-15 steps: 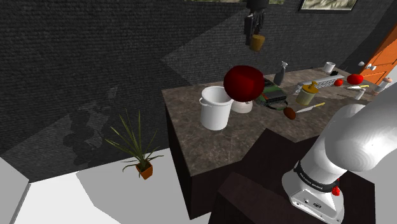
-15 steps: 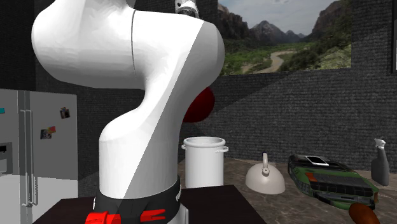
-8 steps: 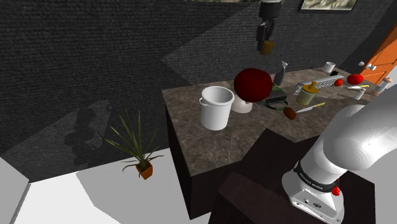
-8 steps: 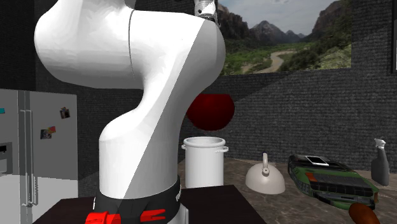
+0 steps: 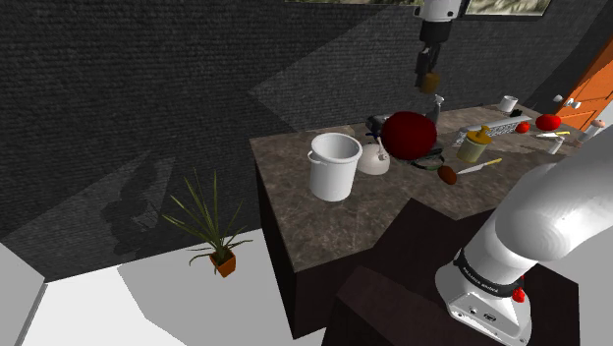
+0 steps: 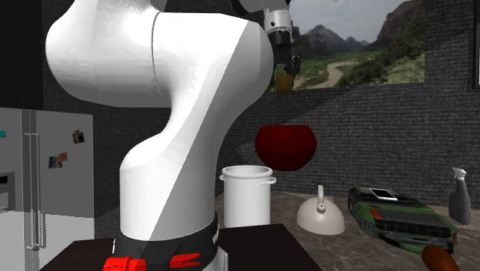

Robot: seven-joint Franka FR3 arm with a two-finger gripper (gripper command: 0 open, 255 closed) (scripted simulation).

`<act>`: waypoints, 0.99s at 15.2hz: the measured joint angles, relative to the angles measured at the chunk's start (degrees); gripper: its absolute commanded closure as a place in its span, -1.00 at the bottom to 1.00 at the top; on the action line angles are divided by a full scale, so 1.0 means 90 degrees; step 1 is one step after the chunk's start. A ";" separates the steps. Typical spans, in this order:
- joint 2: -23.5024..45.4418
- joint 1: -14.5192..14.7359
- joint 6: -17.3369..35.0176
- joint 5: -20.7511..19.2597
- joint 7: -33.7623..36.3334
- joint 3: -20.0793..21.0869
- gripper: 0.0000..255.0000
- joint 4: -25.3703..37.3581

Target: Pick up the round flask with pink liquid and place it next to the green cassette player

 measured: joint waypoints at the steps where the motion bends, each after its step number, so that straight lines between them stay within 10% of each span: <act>1: 0.0057 -0.0054 0.0083 -0.0014 -0.0155 -0.0112 1.00 -0.0005; 15: 0.1917 -0.0851 0.1266 0.0723 -0.2534 -0.1561 1.00 0.0709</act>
